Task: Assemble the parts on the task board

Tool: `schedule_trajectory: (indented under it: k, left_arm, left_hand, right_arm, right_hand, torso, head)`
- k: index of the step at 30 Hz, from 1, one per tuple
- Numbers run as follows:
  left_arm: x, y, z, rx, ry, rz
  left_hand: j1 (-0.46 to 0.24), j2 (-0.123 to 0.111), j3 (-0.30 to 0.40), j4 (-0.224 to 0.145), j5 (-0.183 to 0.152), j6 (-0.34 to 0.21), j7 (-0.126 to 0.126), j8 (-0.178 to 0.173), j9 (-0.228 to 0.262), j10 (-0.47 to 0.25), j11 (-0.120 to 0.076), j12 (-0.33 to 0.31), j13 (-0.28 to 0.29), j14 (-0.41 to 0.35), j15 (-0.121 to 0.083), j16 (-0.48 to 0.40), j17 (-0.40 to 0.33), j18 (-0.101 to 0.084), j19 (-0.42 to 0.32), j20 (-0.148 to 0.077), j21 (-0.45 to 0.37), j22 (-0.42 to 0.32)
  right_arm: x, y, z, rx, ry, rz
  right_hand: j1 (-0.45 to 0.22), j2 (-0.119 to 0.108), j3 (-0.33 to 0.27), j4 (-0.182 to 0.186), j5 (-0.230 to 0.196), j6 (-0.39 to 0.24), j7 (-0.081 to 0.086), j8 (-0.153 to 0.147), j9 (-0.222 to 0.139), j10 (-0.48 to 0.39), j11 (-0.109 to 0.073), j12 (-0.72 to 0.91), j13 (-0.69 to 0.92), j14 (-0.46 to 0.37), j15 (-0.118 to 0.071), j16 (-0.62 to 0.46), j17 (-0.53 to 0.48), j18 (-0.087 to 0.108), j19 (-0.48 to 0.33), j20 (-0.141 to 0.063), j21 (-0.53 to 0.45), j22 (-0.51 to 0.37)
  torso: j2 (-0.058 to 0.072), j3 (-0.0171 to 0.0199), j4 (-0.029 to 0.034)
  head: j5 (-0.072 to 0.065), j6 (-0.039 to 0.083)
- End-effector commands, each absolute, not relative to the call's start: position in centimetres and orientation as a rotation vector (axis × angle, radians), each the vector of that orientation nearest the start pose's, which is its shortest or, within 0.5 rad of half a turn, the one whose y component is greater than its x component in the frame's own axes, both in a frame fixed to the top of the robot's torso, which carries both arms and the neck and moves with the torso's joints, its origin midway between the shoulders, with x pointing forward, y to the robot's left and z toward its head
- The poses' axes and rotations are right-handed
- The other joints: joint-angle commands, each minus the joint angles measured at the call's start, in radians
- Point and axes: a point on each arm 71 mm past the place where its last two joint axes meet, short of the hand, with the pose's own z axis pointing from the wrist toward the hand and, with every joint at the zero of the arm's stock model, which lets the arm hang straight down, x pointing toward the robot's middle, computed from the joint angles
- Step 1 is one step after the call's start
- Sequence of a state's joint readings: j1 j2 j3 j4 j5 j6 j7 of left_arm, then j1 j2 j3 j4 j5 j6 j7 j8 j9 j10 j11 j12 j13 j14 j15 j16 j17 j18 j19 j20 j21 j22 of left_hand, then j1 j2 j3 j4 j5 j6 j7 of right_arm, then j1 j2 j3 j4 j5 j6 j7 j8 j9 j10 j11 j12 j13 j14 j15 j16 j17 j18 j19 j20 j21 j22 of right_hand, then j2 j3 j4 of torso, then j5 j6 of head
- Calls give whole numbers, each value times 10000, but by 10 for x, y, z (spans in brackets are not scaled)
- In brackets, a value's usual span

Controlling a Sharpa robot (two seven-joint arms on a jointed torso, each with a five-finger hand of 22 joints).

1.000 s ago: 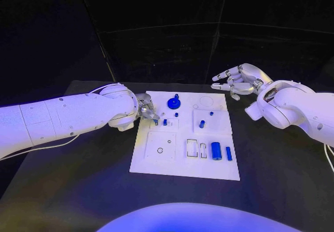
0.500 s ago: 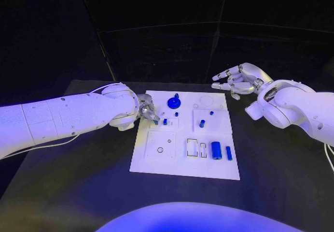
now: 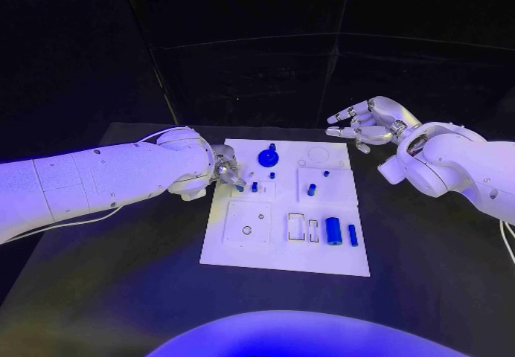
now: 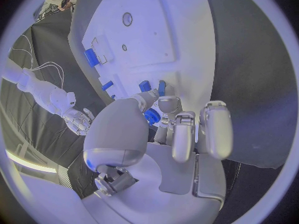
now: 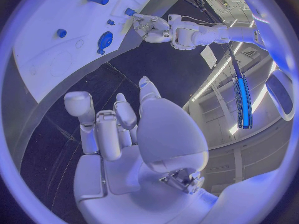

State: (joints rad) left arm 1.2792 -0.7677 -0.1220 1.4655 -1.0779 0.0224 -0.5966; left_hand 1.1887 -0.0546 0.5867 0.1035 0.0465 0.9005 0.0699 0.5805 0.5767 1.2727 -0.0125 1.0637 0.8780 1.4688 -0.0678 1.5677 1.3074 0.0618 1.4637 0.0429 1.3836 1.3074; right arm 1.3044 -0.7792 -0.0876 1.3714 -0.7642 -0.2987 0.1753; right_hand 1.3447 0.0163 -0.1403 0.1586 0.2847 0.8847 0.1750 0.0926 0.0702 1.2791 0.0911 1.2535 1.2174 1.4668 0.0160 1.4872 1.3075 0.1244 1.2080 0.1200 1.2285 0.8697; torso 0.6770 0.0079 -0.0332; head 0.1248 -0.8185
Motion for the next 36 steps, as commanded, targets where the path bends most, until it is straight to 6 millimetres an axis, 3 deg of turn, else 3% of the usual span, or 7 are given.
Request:
schedule_trajectory:
  k: [1, 21, 36]
  left_arm:
    - [492, 207, -219, -2202, 22621, -2671]
    - [493, 203, -220, -2088, 22671, -2693]
    - [496, 198, -224, -1754, 23148, -2352]
  left_hand:
    - [-12, 59, 1364, -1307, 60, 0, -76, 77, -18, 19, -21, -74, -29, 1020, -61, 31, 2634, -43, 47, -69, -50, 342]
    - [-24, 22, 1434, -1347, 60, -2, -81, 125, 11, 5, -27, -134, -115, 1020, -64, 31, 2634, -44, 49, -73, -51, 348]
    - [-387, -158, 1409, -1254, 56, 169, -206, 418, 148, 218, -113, 3, -18, 1020, -122, 31, 2634, -65, 93, -113, 16, 450]
  right_arm:
    - [525, -210, -153, 3320, 16282, 10901]
    - [525, -210, -153, 3317, 16284, 10899]
    - [525, -210, -153, 3322, 16288, 10899]
  right_hand:
    - [5, 96, -59, -18, 56, 4, 30, 24, -13, -30, 0, 30, 8, 644, -31, -41, 996, 60, -26, -2, -64, -17]
    - [5, 96, -59, -18, 56, 4, 30, 24, -13, -30, 0, 30, 8, 644, -31, -41, 996, 60, -26, -2, -64, -17]
    - [5, 96, -59, -18, 56, 4, 30, 24, -13, -30, 0, 30, 8, 644, -31, -41, 996, 60, -26, -2, -64, -17]
  torso:
    - [3, 0, 8]
    - [1, 4, -5]
    - [4, 5, -3]
  head:
    - [1, -14]
    - [18, -32]
    - [-13, -68]
